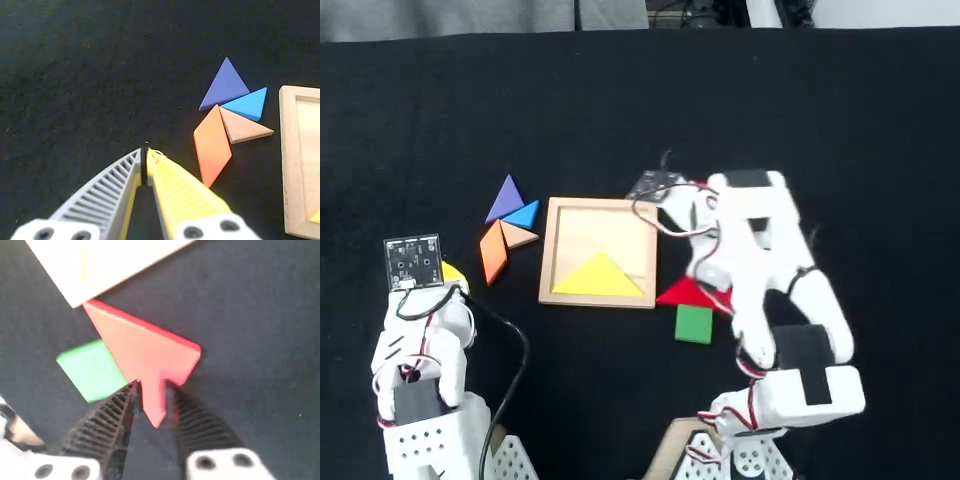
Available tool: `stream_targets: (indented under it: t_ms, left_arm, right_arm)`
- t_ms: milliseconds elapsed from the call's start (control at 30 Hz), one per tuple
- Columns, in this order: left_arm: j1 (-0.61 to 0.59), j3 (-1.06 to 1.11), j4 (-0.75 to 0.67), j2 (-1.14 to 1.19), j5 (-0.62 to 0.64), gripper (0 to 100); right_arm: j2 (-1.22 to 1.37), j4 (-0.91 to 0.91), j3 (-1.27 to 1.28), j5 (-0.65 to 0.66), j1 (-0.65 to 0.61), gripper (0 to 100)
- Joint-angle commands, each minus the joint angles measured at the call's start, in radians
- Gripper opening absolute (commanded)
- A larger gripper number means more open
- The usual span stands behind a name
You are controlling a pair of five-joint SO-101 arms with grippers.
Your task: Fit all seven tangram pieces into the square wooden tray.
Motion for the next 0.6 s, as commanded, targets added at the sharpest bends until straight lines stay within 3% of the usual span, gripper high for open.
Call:
stream_targets:
  t_ms: [0,267,400,567]
  left_arm:
    - [-0.007,0.019,-0.012,-0.003,-0.003,3]
    - [-0.007,0.019,-0.012,-0.003,-0.003,3]
    - [-0.007,0.019,-0.012,-0.003,-0.003,3]
    - [-0.007,0.019,-0.012,-0.003,-0.003,3]
  right_arm:
    - [-0.047,-0.028,0.004,-0.075,-0.074,22.2]
    - [-0.045,-0.052,0.076,-0.061,-0.107,24.7]
    - [-0.051,-0.052,0.137,0.048,-0.104,30.9]
    - [-0.053,-0.089,0.142,0.129,-0.104,30.8]
